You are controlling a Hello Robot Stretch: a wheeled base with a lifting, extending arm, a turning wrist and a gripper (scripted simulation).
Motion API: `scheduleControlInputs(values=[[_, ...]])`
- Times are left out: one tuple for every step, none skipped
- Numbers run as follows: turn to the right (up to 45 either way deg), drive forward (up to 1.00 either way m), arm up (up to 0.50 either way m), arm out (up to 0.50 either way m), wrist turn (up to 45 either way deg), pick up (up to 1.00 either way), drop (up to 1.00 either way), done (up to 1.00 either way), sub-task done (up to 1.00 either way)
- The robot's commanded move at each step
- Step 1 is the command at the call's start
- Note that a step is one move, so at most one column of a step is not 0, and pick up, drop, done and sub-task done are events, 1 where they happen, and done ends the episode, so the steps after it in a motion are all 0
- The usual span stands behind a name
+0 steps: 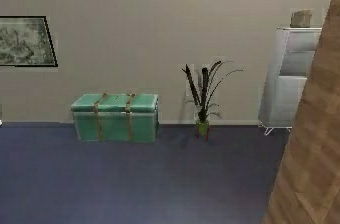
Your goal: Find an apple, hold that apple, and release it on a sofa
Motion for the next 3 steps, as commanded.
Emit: scheduleControlInputs(values=[[-18.0,0.0,0.0,0.0,0.0,0.0,0.0,0.0,0.0],[0.0,1.0,0.0,0.0,0.0,0.0,0.0,0.0,0.0],[-24.0,0.0,0.0,0.0,0.0,0.0,0.0,0.0,0.0]])
